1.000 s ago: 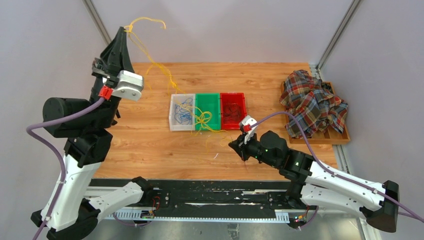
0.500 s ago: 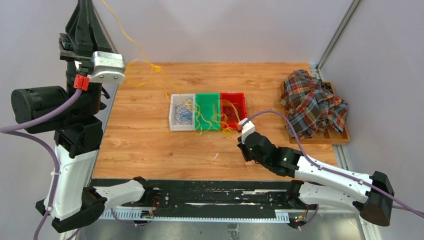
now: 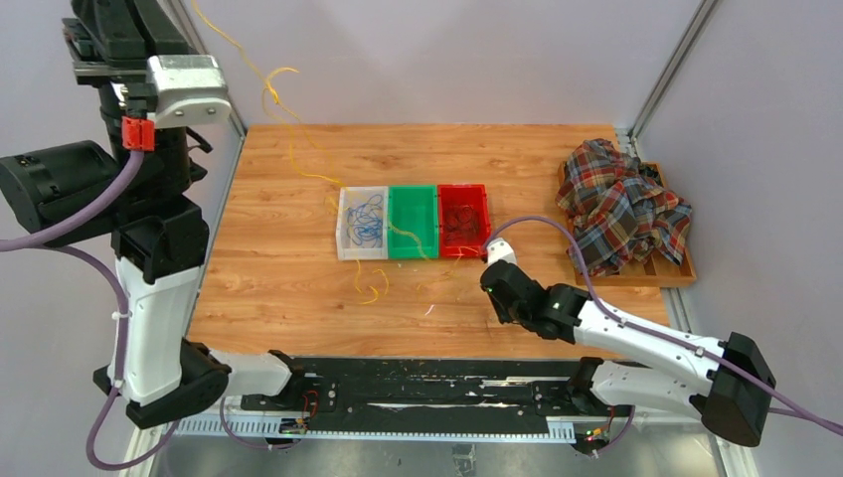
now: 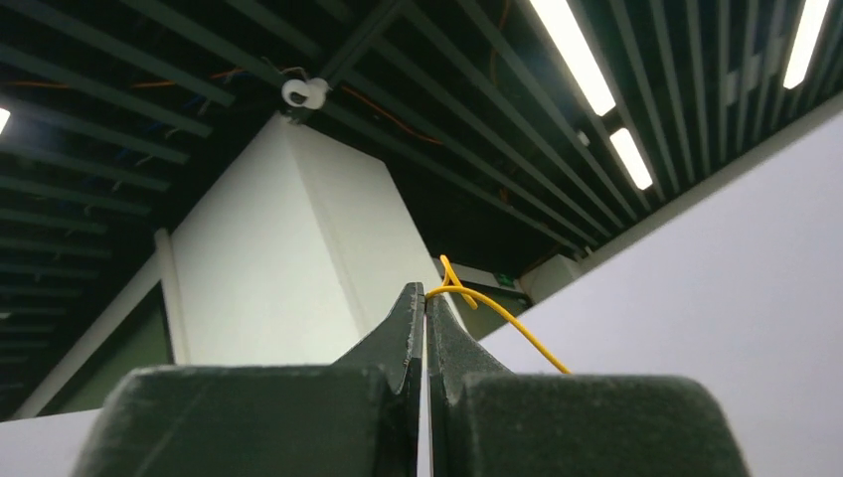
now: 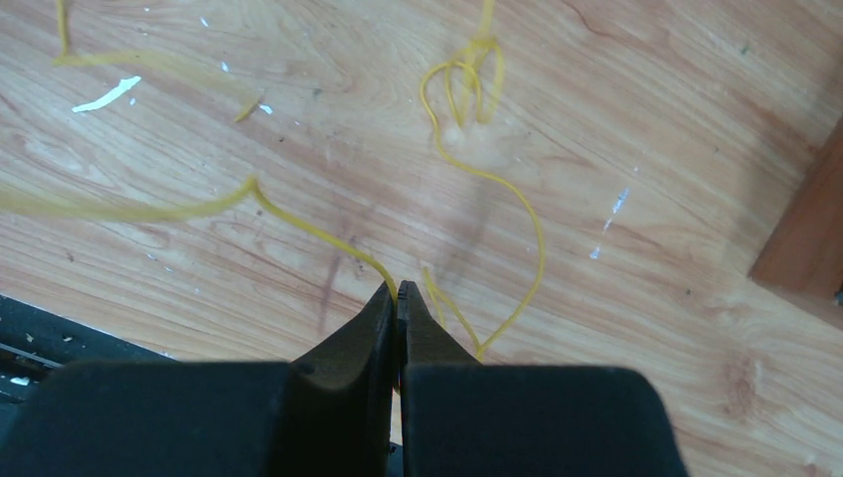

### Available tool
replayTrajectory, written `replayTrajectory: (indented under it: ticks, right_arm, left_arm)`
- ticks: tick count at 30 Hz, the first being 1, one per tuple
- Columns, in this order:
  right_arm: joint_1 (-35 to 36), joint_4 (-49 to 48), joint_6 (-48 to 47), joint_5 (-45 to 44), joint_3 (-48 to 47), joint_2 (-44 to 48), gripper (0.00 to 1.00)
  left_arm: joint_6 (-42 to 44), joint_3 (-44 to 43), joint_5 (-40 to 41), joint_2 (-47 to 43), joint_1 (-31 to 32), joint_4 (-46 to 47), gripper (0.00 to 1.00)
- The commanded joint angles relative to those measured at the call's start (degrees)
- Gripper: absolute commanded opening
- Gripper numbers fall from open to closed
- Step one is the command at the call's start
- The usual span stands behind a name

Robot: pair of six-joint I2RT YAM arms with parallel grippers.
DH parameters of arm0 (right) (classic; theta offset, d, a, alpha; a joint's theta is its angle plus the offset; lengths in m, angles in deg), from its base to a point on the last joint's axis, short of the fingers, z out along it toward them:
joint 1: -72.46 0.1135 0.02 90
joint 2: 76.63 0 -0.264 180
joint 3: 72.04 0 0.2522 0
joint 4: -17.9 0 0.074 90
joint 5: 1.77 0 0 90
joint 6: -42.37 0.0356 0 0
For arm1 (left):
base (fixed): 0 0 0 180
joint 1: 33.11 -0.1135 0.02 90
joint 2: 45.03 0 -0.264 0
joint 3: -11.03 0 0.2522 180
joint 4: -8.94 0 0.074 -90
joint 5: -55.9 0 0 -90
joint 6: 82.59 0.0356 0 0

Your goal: Untangle the cables

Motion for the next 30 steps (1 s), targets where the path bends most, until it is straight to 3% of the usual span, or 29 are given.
replayTrajectory:
  ticks: [1,4,8,12,19,21,24,30]
  right_arm:
    - [-2.13,5.07,5.3,-0.84,0.67,3.75,0.01]
    - [-6.07,5.24,10.35,1.99,4.11,7.86,0.01]
    - [-14.03,5.82,13.9,7.97,6.93,10.82,0.01]
    - [-17.61,6.3,13.2,10.64,7.01,10.34,0.01]
    - [-17.58,-0.17,3.8,18.43,-2.25,8.3,0.39]
    - [-17.52,-3.99,0.42,21.66,-5.18,7.97,0.45]
    - [-16.9,-9.74,-3.85,28.48,-9.21,6.48,0.62]
    - [-13.79,-18.96,-7.44,40.22,-16.77,1.28,0.63]
  left_arm:
    - [5.21,-12.08,2.18,5.44,-0.34,3.06,0.01]
    - [5.86,-20.52,2.74,9.29,-0.34,0.91,0.01]
    - [6.98,-16.37,-0.12,7.19,-0.34,2.95,0.01]
    - [3.54,-18.53,2.72,7.53,-0.34,0.27,0.01]
    - [-4.24,7.9,-6.45,-6.32,-0.34,-7.25,0.01]
    - [-6.57,11.9,-7.63,-7.93,-0.34,-7.59,0.01]
    - [-9.32,13.32,-8.0,-8.39,-0.34,-9.97,0.01]
    - [-12.46,14.14,-11.27,-9.2,-0.34,-11.54,0.01]
